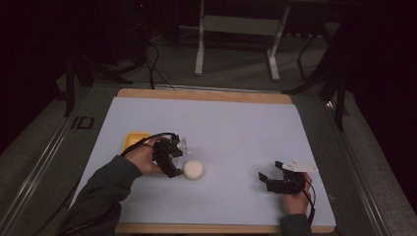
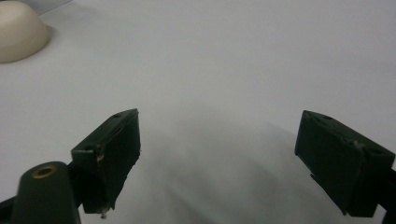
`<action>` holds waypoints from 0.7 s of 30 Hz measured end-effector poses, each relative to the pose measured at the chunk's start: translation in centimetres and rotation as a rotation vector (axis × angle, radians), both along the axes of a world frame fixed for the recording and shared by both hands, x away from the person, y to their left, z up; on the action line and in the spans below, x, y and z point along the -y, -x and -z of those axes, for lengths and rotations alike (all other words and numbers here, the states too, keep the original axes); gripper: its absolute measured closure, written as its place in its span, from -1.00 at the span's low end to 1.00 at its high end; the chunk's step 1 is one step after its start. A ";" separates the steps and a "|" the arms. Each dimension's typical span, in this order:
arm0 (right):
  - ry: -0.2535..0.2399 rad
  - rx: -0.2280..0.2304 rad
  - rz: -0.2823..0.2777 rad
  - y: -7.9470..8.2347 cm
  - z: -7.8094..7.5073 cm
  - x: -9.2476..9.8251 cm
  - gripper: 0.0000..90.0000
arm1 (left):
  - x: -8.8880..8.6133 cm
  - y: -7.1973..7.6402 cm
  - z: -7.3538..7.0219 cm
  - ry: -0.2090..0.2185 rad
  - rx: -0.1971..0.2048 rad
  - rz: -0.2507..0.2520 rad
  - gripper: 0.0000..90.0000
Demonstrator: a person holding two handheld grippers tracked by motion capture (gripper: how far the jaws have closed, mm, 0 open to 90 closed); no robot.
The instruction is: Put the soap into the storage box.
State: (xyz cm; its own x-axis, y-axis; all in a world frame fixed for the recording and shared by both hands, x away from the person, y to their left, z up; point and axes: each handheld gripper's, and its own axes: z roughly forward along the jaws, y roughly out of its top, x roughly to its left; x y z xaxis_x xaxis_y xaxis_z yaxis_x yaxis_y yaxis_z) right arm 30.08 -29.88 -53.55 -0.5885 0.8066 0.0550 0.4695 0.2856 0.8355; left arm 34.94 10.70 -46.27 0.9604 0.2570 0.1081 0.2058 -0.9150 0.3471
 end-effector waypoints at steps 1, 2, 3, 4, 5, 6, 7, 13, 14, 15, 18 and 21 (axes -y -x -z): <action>0.000 0.000 0.000 0.0 0.0 0.0 -0.69 | 0.0 0.0 0.0 0.000 0.000 0.000 -0.38; 0.000 0.000 0.000 0.0 0.0 0.0 -0.69 | 0.2 0.0 0.0 0.001 -0.001 0.001 -0.38; 0.000 0.000 0.000 0.0 0.0 0.0 -0.69 | 0.3 0.0 0.0 0.003 -0.001 0.003 -0.38; 0.000 0.000 0.000 0.0 0.0 0.0 -0.69 | 0.3 0.0 0.0 0.003 -0.001 0.003 -0.39; 0.000 0.000 0.000 0.0 0.0 0.0 -0.69 | 0.3 0.0 0.0 0.003 -0.001 0.003 -0.39; 0.000 0.000 0.000 0.0 0.0 0.0 -0.69 | 0.5 0.0 0.0 0.003 -0.001 0.007 -0.39; 0.000 0.001 -0.001 0.0 0.0 0.0 -0.69 | 0.6 0.0 0.0 0.002 -0.001 0.006 -0.40; 0.001 0.000 -0.001 0.0 0.0 0.0 -0.69 | 1.0 -0.1 0.2 0.000 -0.004 0.009 -0.47; 0.001 0.000 -0.001 0.0 0.0 0.0 -0.69 | 1.1 -0.1 0.2 -0.001 -0.003 0.012 -0.47; 0.001 0.000 -0.001 0.0 0.0 0.0 -0.69 | 1.1 -0.1 0.2 -0.002 -0.001 0.011 -0.49; 0.000 0.000 -0.001 0.0 0.0 0.0 -0.69 | 1.3 -0.2 0.2 -0.002 0.003 0.011 -0.52; 0.001 -0.001 -0.001 0.0 0.0 0.0 -0.69 | 1.5 -0.2 0.2 -0.002 0.008 0.009 -0.62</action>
State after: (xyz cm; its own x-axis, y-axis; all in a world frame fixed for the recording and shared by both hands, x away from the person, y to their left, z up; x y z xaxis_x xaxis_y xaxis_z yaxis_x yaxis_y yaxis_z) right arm 30.07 -29.85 -53.55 -0.5891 0.8062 0.0547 0.4698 0.2867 0.8349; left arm 35.13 9.24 -46.51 0.9617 0.2482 0.1159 0.1950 -0.9176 0.3465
